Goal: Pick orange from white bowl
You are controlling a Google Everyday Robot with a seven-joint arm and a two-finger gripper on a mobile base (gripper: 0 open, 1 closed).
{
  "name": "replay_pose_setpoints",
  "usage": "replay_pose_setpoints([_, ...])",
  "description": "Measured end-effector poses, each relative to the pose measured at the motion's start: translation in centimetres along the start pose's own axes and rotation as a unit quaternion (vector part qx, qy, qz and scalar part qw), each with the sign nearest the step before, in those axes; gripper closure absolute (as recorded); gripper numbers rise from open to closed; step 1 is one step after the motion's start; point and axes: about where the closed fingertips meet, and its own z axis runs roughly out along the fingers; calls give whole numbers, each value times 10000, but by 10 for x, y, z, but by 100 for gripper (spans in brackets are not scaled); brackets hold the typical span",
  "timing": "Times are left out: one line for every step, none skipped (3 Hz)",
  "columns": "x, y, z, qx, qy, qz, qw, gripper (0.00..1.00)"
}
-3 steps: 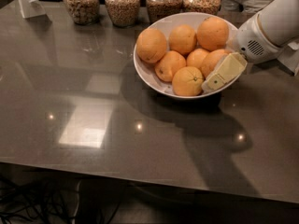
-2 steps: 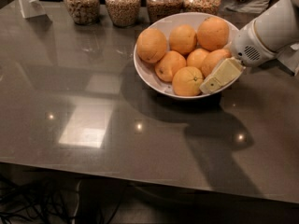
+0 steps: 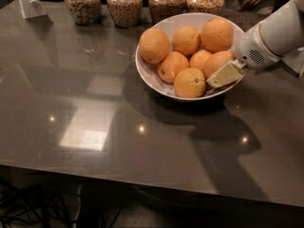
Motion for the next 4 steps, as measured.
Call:
replay_pose_setpoints([1,0,-2,94,-22,-111,9999,78])
replay_pose_setpoints([0,0,-4,88,-38,-115,9999,100])
replay_pose_setpoints([-10,1,-16,-37,-354,-191,9992,100])
replay_pose_setpoints([-22,1,-41,-209,-919,-175,9954,100])
